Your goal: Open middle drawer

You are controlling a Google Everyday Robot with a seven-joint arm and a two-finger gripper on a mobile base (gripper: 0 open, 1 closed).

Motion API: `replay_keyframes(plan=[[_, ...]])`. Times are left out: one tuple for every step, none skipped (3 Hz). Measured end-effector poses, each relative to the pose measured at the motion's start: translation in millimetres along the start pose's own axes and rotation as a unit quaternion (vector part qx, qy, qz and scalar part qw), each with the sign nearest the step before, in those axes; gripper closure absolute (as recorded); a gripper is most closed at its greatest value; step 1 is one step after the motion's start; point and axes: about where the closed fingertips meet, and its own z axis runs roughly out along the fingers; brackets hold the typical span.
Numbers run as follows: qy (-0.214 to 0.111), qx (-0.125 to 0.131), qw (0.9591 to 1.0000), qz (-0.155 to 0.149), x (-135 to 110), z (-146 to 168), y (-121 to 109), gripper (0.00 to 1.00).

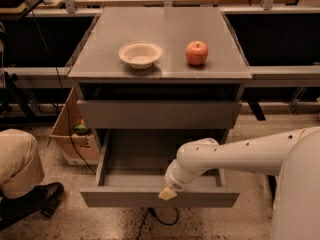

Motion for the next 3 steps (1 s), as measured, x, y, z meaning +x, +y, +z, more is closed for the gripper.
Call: replay_keyframes(plan=[[0.009,0.000,0.9999,-0.010,-9,-6,-1,0.02],[0.015,0.005,0.9997,-0.019,-11,-6,-15,1.00],[0.013,0.016,0.9996,-0.020,-12,-7,-35,1.00]])
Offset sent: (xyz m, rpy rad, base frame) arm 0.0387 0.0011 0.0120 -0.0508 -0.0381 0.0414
